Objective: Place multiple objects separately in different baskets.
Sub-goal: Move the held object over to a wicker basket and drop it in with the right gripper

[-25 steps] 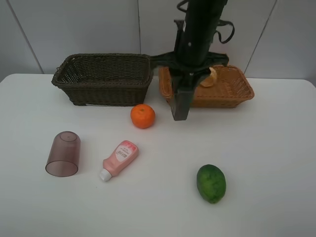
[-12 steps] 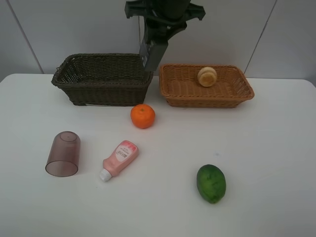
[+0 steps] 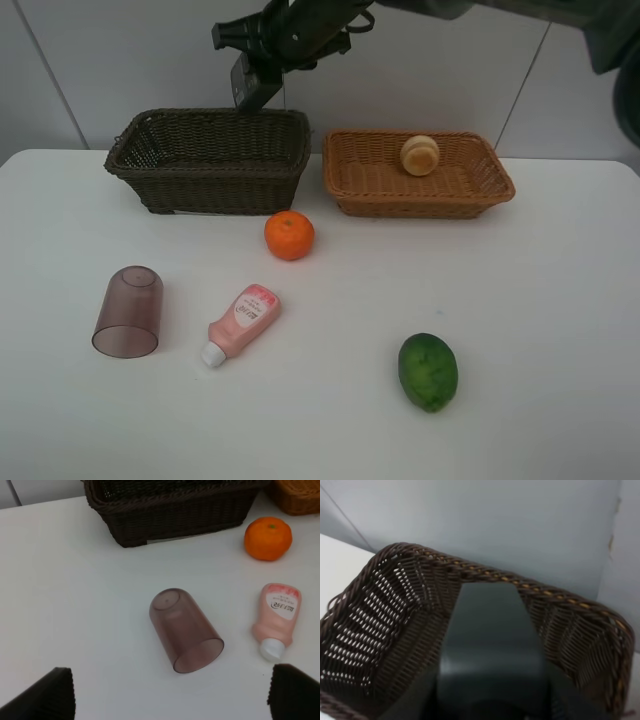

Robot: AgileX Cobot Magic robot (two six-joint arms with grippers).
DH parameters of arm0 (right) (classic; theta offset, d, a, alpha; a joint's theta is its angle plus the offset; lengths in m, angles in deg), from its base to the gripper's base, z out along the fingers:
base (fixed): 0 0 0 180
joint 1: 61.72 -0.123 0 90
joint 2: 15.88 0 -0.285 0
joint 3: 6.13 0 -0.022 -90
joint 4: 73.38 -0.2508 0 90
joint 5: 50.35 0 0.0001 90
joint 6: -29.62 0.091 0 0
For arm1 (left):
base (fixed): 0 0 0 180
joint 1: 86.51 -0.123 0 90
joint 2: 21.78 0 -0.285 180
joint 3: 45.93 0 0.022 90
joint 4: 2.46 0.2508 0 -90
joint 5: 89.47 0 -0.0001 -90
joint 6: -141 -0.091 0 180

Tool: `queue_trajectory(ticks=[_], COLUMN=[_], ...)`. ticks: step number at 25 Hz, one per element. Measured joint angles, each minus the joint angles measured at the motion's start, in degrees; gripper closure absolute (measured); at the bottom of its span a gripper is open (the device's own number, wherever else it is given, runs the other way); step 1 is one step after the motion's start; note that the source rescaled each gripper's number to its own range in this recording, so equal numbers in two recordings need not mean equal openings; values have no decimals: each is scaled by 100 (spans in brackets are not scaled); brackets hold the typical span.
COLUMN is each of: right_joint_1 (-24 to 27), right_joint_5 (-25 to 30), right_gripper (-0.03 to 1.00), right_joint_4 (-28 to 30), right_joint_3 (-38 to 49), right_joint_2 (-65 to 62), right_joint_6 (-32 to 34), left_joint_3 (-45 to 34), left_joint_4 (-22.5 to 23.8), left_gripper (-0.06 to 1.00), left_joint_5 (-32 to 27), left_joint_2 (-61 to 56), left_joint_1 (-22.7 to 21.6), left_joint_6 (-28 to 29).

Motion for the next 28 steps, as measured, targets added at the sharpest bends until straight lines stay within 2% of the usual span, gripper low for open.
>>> queue_trajectory(ticks=[7, 17, 18, 19, 20, 24, 26, 28], right_joint_1=[0, 0, 0, 0, 0, 0, 0, 0], right_joint_5=[-429, -670, -670, -684, -699, -742, -712, -582], right_gripper=[94, 94, 91, 85, 74, 24, 11, 6], right_joint_4=[36, 103, 107, 107, 107, 145, 151, 151], right_joint_3=[0, 0, 0, 0, 0, 0, 0, 0], right_joint_2=[667, 984, 1002, 1004, 1004, 957, 923, 827], right_joint_6=[0, -5, -5, -5, -5, -5, -5, -5], left_joint_3=[0, 0, 0, 0, 0, 0, 0, 0], left_joint_4=[0, 0, 0, 0, 0, 0, 0, 0], left_gripper=[-6, -6, -6, -6, -6, -6, -6, -6], left_joint_5=[0, 0, 0, 0, 0, 0, 0, 0], left_joint_2=[0, 0, 0, 0, 0, 0, 0, 0], left_joint_1=[0, 0, 0, 0, 0, 0, 0, 0], left_joint_6=[0, 0, 0, 0, 0, 0, 0, 0])
